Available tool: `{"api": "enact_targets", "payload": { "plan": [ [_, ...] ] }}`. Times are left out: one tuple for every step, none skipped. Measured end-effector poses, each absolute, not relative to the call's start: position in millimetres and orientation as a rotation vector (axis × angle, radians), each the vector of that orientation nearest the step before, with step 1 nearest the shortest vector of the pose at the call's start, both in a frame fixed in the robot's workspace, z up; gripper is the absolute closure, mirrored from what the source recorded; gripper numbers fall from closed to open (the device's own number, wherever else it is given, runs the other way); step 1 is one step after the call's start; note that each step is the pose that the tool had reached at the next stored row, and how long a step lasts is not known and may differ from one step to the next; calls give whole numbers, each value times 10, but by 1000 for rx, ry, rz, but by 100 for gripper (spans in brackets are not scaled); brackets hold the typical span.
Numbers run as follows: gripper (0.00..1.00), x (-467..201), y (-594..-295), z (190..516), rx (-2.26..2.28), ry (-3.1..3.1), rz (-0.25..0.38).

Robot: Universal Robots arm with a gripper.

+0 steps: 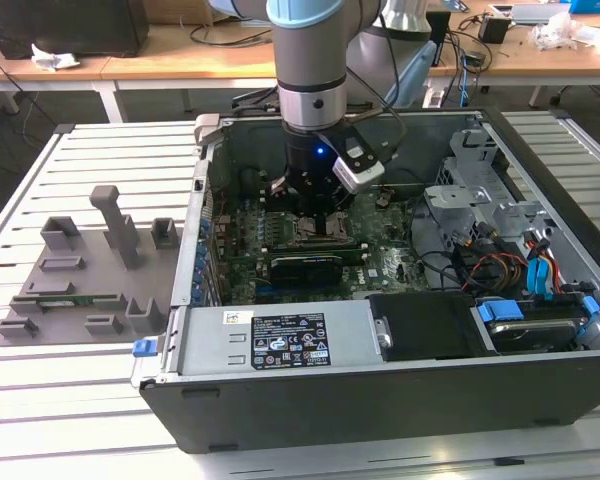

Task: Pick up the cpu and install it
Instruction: 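Install the second cpu locking lever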

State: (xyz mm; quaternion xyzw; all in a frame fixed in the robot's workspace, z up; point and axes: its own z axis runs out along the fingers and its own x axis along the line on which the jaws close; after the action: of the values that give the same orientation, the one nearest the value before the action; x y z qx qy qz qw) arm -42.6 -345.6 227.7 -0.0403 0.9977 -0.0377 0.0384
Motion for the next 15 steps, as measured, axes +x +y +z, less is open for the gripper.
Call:
{"api": "enact_targets", "payload": {
  "plan": [
    [89, -443, -3456, 2259, -124, 3060, -116],
    [89, -458, -3457, 2253, -124, 3060, -116],
    [89, -468, -3456, 2246, -124, 3060, -115],
    [89, -486, -3456, 2229, -124, 3060, -115],
    [89, -510, -3457, 2202, -124, 3060, -116],
    [89, -513, -3457, 2182, -124, 3060, -116],
    [89, -517, -3457, 2167, -124, 3060, -115],
    [89, -526, -3457, 2160, -123, 3060, -113],
    [89, -527, -3457, 2160, -124, 3060, -111],
    [89, -527, -3457, 2159, -124, 3060, -110],
    [89, -527, -3457, 2159, -124, 3060, -110],
    [89, -527, -3457, 2159, -123, 3060, -110],
    [89, -528, -3457, 2159, -123, 3060, -110],
    [89, -528, -3457, 2159, -123, 3060, -110],
    [89, -529, -3458, 2159, -123, 3060, -110]
  ]
}}
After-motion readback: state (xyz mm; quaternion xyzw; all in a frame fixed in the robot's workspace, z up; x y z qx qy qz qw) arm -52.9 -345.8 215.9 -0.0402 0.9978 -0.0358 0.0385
